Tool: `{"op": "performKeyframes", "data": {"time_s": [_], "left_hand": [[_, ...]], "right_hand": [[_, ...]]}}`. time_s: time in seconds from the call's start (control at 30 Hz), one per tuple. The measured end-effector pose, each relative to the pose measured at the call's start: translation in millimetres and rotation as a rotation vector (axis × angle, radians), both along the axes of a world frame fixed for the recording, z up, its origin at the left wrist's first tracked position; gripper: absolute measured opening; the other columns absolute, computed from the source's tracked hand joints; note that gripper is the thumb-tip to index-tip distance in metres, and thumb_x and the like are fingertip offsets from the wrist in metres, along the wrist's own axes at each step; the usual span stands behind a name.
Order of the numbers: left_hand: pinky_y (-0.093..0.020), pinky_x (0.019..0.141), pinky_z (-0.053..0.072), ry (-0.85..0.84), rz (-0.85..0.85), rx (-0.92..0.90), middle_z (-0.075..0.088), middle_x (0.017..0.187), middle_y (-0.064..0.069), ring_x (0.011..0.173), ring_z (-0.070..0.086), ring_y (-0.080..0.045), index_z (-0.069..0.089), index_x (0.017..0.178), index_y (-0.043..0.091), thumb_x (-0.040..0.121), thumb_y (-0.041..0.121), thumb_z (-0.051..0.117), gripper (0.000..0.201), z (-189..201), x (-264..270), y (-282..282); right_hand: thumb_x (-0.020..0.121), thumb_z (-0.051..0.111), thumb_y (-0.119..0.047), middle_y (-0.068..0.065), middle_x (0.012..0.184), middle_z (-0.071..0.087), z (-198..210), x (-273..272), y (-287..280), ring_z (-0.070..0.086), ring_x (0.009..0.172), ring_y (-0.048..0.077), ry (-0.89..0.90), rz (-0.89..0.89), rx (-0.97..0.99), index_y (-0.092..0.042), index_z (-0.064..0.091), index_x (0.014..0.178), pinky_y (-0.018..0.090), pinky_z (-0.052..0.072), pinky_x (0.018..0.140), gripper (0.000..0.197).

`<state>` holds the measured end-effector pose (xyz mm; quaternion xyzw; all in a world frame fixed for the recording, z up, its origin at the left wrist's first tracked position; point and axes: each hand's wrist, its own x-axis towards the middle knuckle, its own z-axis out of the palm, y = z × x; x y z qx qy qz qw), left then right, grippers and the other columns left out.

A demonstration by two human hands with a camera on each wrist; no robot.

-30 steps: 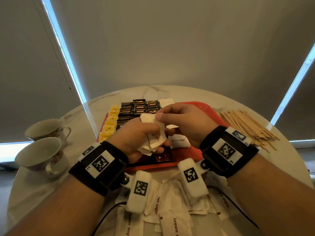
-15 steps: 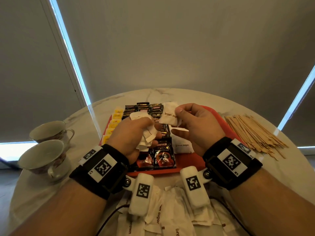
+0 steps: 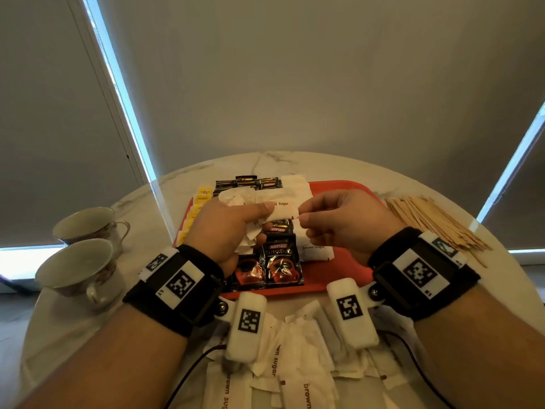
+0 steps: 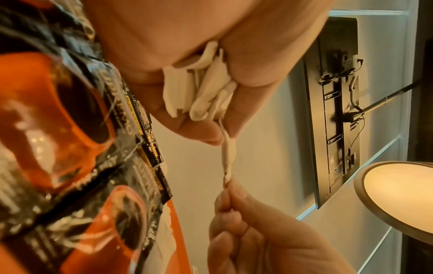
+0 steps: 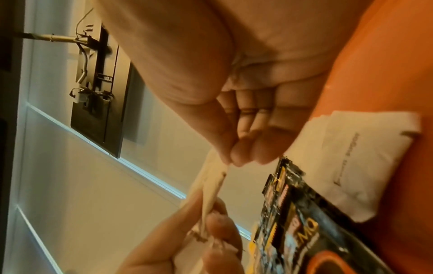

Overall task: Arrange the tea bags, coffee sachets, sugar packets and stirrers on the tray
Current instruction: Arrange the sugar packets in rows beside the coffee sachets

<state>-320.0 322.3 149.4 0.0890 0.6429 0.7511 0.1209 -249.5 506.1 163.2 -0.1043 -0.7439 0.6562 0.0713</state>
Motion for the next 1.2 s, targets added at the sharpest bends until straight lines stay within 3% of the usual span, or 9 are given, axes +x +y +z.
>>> {"op": "performKeyframes", "data": {"time_s": [0.17, 0.37, 0.53, 0.63, 0.87, 0.97, 1.2], "left_hand": [[-0.027, 0.05, 0.051, 0.027, -0.08, -0.025, 0.078, 0.088, -0.014, 0.067, 0.069, -0.02, 0.073, 0.099, 0.001, 0.088, 0.006, 0.078, 0.013, 1, 8, 2], [-0.032, 0.055, 0.05, 0.032, -0.111, -0.035, 0.074, 0.076, -0.009, 0.066, 0.067, -0.022, 0.074, 0.09, 0.008, 0.089, 0.006, 0.076, 0.003, 4, 14, 4], [-0.028, 0.051, 0.051, -0.032, -0.058, 0.039, 0.074, 0.076, -0.005, 0.063, 0.069, -0.017, 0.072, 0.09, 0.005, 0.089, 0.001, 0.074, 0.005, 9, 10, -2], [-0.026, 0.05, 0.052, -0.051, -0.038, 0.057, 0.073, 0.08, -0.006, 0.063, 0.069, -0.017, 0.072, 0.093, 0.006, 0.088, 0.001, 0.074, 0.007, 10, 9, -3], [-0.027, 0.049, 0.052, -0.054, -0.03, 0.078, 0.072, 0.081, -0.008, 0.063, 0.068, -0.018, 0.072, 0.091, 0.007, 0.089, 0.0, 0.073, 0.007, 12, 9, -3], [-0.027, 0.049, 0.052, -0.051, -0.027, 0.077, 0.072, 0.08, -0.008, 0.062, 0.068, -0.018, 0.072, 0.089, 0.007, 0.088, -0.001, 0.073, 0.007, 11, 8, -3], [-0.027, 0.049, 0.052, -0.058, -0.026, 0.068, 0.072, 0.08, -0.008, 0.063, 0.069, -0.018, 0.073, 0.092, 0.007, 0.088, 0.0, 0.073, 0.008, 10, 6, -3]], "right_hand": [[0.087, 0.078, -0.015, 0.009, 0.096, 0.074, 4, 3, -5, 0.068, 0.074, 0.014, -0.039, -0.007, 0.0, -0.011, 0.072, 0.108, 0.03, 0.058, 0.065, 0.022], [0.088, 0.073, -0.003, 0.01, 0.077, 0.068, 1, 13, -2, 0.059, 0.055, 0.011, -0.086, -0.083, -0.018, 0.007, 0.069, 0.102, 0.027, 0.05, 0.055, 0.017], [0.088, 0.073, -0.003, 0.013, 0.078, 0.068, -7, 24, 15, 0.063, 0.066, 0.022, -0.286, -0.177, 0.074, -0.003, 0.071, 0.084, 0.039, 0.059, 0.066, 0.005], [0.086, 0.075, -0.001, 0.014, 0.079, 0.066, -12, 28, 19, 0.061, 0.064, 0.021, -0.373, -0.198, 0.099, -0.003, 0.07, 0.088, 0.033, 0.055, 0.061, 0.005], [0.085, 0.078, -0.002, 0.015, 0.081, 0.072, -11, 22, 18, 0.066, 0.068, 0.023, -0.442, -0.168, 0.124, -0.003, 0.072, 0.093, 0.036, 0.06, 0.072, 0.01], [0.084, 0.079, -0.004, 0.011, 0.073, 0.071, -14, 18, 18, 0.066, 0.063, 0.02, -0.444, -0.165, 0.146, -0.006, 0.072, 0.092, 0.035, 0.06, 0.071, 0.01], [0.085, 0.08, -0.01, 0.006, 0.065, 0.065, -13, 21, 15, 0.057, 0.053, 0.016, -0.434, -0.182, 0.241, -0.006, 0.072, 0.094, 0.029, 0.048, 0.055, 0.013]]}}
